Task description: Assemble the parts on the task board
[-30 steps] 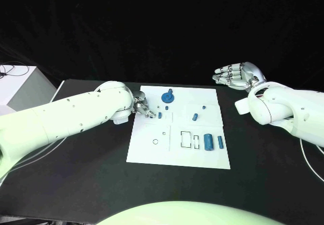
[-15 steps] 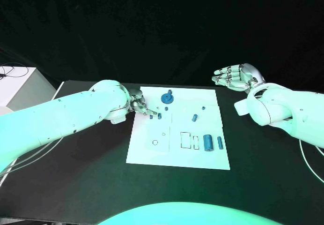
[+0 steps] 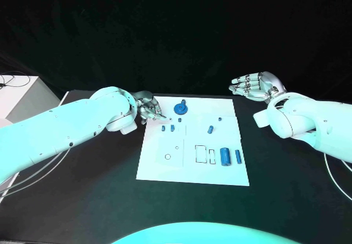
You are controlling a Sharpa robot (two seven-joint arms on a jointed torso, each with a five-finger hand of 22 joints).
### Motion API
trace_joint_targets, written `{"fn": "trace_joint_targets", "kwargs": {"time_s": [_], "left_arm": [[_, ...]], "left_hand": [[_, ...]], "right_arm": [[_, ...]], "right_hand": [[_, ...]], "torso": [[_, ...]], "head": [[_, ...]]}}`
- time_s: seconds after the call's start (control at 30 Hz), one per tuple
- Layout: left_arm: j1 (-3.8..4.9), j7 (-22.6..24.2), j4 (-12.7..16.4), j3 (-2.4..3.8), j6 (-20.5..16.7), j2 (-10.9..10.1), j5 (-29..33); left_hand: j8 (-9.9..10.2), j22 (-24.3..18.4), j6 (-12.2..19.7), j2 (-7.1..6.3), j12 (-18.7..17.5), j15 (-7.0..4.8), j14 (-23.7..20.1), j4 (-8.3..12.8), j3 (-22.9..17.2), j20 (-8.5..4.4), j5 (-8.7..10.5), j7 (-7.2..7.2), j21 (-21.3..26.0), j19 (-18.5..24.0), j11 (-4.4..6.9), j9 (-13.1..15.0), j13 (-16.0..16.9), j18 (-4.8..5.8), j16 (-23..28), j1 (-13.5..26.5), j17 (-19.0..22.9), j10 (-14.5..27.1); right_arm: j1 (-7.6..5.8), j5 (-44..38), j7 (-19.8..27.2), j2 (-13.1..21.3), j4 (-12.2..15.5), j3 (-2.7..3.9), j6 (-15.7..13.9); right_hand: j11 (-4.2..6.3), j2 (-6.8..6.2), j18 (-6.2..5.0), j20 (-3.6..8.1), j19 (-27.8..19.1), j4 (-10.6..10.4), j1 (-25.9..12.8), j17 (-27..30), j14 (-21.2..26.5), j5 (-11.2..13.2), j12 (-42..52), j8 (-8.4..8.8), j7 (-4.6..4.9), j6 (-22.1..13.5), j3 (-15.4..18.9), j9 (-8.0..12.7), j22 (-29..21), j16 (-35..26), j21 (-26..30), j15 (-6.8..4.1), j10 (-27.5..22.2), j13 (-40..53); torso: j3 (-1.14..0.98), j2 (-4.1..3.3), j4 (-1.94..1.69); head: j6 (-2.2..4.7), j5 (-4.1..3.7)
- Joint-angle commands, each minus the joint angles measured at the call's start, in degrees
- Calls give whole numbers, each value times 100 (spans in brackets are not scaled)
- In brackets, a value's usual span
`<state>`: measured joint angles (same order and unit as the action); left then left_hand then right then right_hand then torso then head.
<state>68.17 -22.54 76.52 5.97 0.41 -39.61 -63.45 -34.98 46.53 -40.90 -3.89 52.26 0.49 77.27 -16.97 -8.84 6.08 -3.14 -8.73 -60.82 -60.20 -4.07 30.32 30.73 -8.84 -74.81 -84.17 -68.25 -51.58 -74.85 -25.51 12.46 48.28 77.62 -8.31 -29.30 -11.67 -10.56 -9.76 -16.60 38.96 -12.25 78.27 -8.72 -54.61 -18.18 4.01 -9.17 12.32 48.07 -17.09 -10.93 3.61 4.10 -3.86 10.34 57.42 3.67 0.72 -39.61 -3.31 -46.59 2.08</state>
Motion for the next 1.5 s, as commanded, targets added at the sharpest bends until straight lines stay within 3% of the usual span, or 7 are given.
{"fn": "trace_joint_targets", "kwargs": {"time_s": [0.03, 0.2, 0.3, 0.4, 0.53, 0.83, 1.5], "left_arm": [[-11, 1230, -28, 17, -615, 61, -157], [-31, 1933, -177, -28, -1152, 183, -541], [-36, 2236, -301, -126, -1455, 273, -765], [-40, 2444, -461, -242, -1661, 412, -1064], [-46, 2521, -607, -337, -1672, 550, -1385], [-51, 2356, -896, -498, -1512, 825, -1857], [-51, 1950, -1222, -587, -1006, 1219, -2227]], "left_hand": [[115, -628, 40, -230, -293, 52, -390, 39, -571, 46, 8, -51, 530, 425, -63, -213, -270, -166, 376, -366, 508, 225], [276, -701, 103, -927, -803, 101, -942, 115, -1900, 100, -6, -70, 729, 540, -111, -620, -904, -165, 742, -560, 1152, 324], [343, -677, 68, -1198, -922, 117, -1041, 222, -2392, 118, 9, -85, 734, 569, -135, -793, -1122, -168, 785, -363, 1334, 328], [405, -663, 78, -1275, -1007, 121, -1013, 282, -2444, 121, 5, -78, 717, 542, -148, -866, -1209, -168, 761, -247, 1386, 412], [554, -554, 87, -1283, -1272, 187, -823, 451, -2289, 176, 21, -94, 612, 401, -229, -1021, -1462, -151, 544, 39, 1361, 631], [684, 465, -49, -1269, -1420, 184, -414, 596, -2103, 176, 24, -16, -217, -351, -221, -1173, -1705, 38, 47, 279, 1080, 625], [774, 905, -388, -1162, -1521, 169, -277, 772, -2340, 164, 20, 89, -595, -574, -209, -1293, -1923, 104, -233, 135, 1037, 502]], "right_arm": [[3, 4, 78, -1, -10, 3, 82], [5, 6, 90, -11, -37, 3, 77], [5, 7, 87, -22, -55, 3, 69], [5, 7, 88, -32, -67, 3, 66], [5, 7, 90, -39, -70, 3, 65], [5, 6, 90, -53, -58, 4, 62], [3, -4, 91, -78, -42, 5, 54]], "right_hand": [[-22, 45, -18, -7, -35, 14, -23, 9, 32, -38, -37, 34, 268, 34, -7, 6, -7, -22, 22, 6, 23, -8], [-22, 48, -17, -7, -36, 18, -17, 10, 33, -41, -37, 35, 267, 33, -11, 7, -7, -23, 23, 7, 22, -8], [-22, 50, -16, -6, -33, 22, -11, 12, 33, -43, -37, 36, 267, 34, -15, 7, -7, -23, 24, 8, 20, -8], [-22, 50, -16, -6, -33, 22, -11, 12, 33, -43, -37, 36, 267, 34, -15, 7, -7, -23, 24, 8, 20, -8], [-21, 54, -16, -6, -24, 28, -3, 14, 30, -46, -36, 37, 267, 36, -22, 8, -6, -21, 23, 7, 21, -7], [-19, 59, -18, -5, -10, 58, 33, 21, 20, -53, -33, 41, 265, 42, -49, 10, -3, -16, 21, 5, 22, -6], [-19, 60, -18, -5, -15, 72, 49, 25, 17, -53, -33, 44, 264, 44, -61, 11, -3, -15, 21, 4, 22, -6]], "torso": [[7, -6, 0], [11, -12, 7], [8, -13, 10], [16, -18, 5], [24, -19, 5], [23, -27, 6], [12, -23, 9]], "head": [[31, -9], [57, -23], [71, -38], [105, -64], [124, -69], [141, -63], [130, -76]]}}
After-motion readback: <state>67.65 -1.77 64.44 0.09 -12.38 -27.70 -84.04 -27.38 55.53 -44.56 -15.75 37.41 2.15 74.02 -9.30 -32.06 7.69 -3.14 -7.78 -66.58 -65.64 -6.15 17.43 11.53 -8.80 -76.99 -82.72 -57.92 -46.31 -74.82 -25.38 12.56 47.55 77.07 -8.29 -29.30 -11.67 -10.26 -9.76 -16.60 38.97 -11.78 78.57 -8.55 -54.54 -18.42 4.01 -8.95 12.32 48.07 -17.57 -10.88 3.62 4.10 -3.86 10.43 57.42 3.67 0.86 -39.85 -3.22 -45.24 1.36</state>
